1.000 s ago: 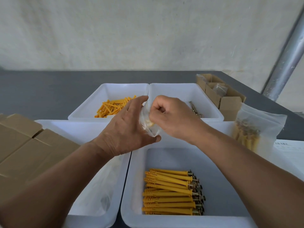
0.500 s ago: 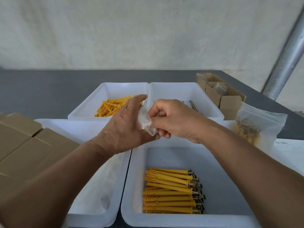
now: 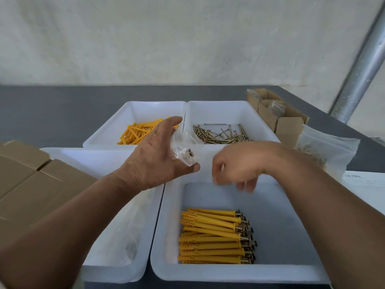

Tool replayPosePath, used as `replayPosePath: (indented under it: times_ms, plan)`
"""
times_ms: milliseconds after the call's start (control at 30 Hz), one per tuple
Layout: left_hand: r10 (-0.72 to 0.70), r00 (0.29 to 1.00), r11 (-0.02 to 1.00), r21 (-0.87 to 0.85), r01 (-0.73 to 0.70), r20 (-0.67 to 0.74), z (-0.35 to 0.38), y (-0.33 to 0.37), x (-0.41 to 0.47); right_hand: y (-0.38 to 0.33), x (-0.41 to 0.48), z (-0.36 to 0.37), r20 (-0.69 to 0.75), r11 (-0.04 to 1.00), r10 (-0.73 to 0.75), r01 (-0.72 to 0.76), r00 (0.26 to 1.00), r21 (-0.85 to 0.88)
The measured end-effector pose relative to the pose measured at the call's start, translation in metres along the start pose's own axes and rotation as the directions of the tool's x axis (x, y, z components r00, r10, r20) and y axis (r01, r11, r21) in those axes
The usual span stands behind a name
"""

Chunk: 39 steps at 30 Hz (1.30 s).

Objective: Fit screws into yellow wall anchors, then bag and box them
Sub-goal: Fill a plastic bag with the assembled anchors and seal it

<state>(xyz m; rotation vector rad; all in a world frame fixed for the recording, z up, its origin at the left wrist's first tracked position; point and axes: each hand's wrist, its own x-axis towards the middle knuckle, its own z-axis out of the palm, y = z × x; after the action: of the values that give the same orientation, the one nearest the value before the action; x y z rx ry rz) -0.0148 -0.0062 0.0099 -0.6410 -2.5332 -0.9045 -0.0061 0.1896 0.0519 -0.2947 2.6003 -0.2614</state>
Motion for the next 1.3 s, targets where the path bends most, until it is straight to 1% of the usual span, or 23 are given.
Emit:
replayPosePath:
  times_ms: [33, 67, 100, 133, 200, 333, 533, 733, 933, 1100, 1300]
  plan:
    - [-0.002, 1.000, 1.000, 0.005, 0.002, 0.000, 0.000, 0.000, 0.000, 0.000, 0.001, 0.005, 0.156, 0.999, 0.027, -0.022, 0.987, -0.036]
    - [-0.002, 1.000, 1.000, 0.008, 0.002, 0.000, 0.000, 0.000, 0.000, -0.001, 0.002, 0.009, 0.277, 0.998, 0.058, -0.045, 0.959, -0.054]
    - [-0.001, 1.000, 1.000, 0.012, 0.001, 0.001, 0.000, 0.000, 0.000, -0.002, 0.004, 0.013, 0.355, 0.996, 0.084, -0.064, 0.931, -0.068]
    - [0.000, 1.000, 1.000, 0.016, 0.000, 0.001, 0.000, -0.001, 0.000, -0.003, 0.006, 0.016, 0.398, 0.994, 0.100, -0.073, 0.912, -0.083]
    - [0.003, 1.000, 1.000, 0.018, -0.003, -0.001, 0.000, -0.001, 0.000, -0.004, 0.009, 0.019, 0.436, 0.992, 0.113, -0.076, 0.893, -0.103]
    - [0.009, 1.000, 1.000, 0.018, -0.009, 0.002, 0.000, -0.001, 0.000, -0.005, 0.013, 0.020, 0.465, 0.996, 0.087, -0.061, 0.881, -0.071]
    - [0.002, 1.000, 1.000, 0.015, -0.002, 0.017, -0.001, -0.002, 0.000, -0.004, 0.016, 0.025, 0.471, 0.999, 0.052, -0.053, 0.880, -0.011]
    - [0.004, 1.000, 1.000, 0.017, -0.004, 0.021, -0.001, -0.002, 0.000, -0.001, 0.019, 0.028, 0.465, 0.998, 0.052, -0.066, 0.884, 0.013]
    - [0.005, 1.000, 1.000, 0.002, -0.005, 0.025, 0.000, -0.002, 0.000, -0.001, 0.023, 0.030, 0.437, 0.998, 0.058, -0.035, 0.898, -0.061]
    - [0.013, 1.000, 1.000, -0.008, -0.013, 0.024, 0.000, -0.004, 0.000, 0.000, 0.026, 0.031, 0.431, 0.996, 0.058, -0.021, 0.901, -0.090]
    - [0.023, 1.000, 1.000, 0.009, -0.023, 0.021, 0.000, -0.004, 0.001, -0.001, 0.027, 0.031, 0.449, 0.986, 0.101, -0.030, 0.888, -0.161]
